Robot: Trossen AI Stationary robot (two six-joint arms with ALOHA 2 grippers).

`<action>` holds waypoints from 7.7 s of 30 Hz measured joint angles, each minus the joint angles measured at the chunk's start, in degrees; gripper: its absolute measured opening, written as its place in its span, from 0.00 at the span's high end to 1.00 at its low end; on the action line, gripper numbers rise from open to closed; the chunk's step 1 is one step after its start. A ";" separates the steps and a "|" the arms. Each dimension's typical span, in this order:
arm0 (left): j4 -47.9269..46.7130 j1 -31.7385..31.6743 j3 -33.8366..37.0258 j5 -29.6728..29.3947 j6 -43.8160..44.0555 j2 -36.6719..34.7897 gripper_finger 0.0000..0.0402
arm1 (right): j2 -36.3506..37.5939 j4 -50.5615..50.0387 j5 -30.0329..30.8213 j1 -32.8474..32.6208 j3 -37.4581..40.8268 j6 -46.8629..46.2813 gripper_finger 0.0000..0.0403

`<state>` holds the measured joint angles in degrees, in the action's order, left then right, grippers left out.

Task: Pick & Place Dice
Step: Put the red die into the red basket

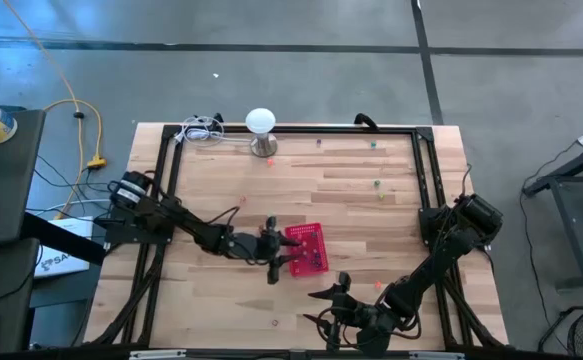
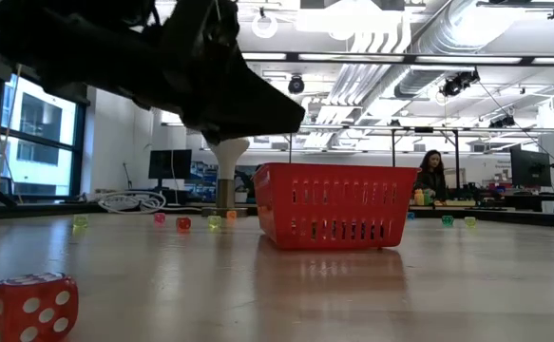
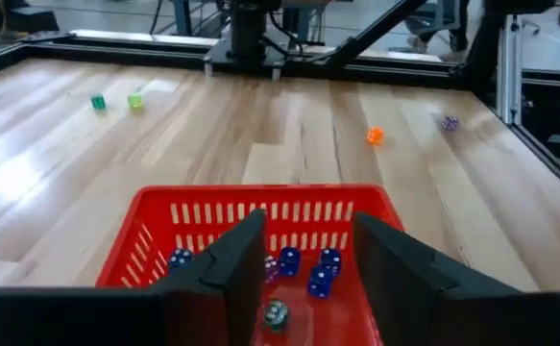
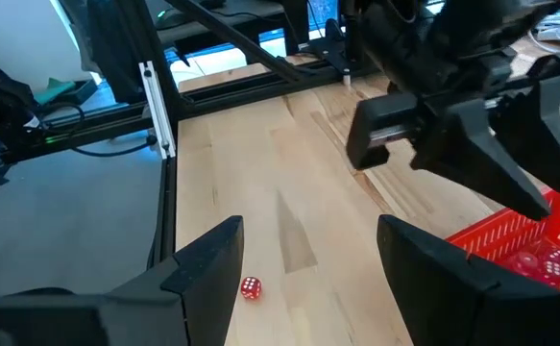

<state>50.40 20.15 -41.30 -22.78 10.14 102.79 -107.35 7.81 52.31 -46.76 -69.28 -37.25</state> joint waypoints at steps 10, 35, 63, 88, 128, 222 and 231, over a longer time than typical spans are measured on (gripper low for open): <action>-6.37 6.57 0.11 -0.78 6.25 -5.22 0.60 | 0.00 -0.07 -0.51 -0.01 0.00 -0.18 0.43; -66.08 6.60 0.27 -18.06 52.93 -15.91 0.63 | 0.00 -0.24 -1.29 0.02 0.00 -0.66 0.43; -55.87 -2.92 0.22 -13.73 41.85 -9.21 0.63 | -0.02 -1.16 -1.31 0.00 0.00 -0.64 0.43; -55.94 -3.38 0.22 -11.61 36.61 -9.21 0.63 | -0.02 -1.18 -1.29 0.00 0.00 -0.62 0.43; -56.67 1.34 0.02 -10.81 37.29 -6.60 0.88 | -0.02 -1.20 -1.30 0.00 0.00 -0.64 0.43; -21.34 16.61 -4.61 21.94 0.64 5.71 0.65 | -0.07 7.39 -4.76 1.14 0.02 9.00 0.43; -5.59 15.94 -4.66 24.33 -3.21 13.29 0.65 | -0.07 7.40 -4.76 1.11 0.02 8.50 0.43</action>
<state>44.81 36.10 -45.95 1.55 6.93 116.08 -107.42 15.21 47.55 -45.65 -69.25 -28.75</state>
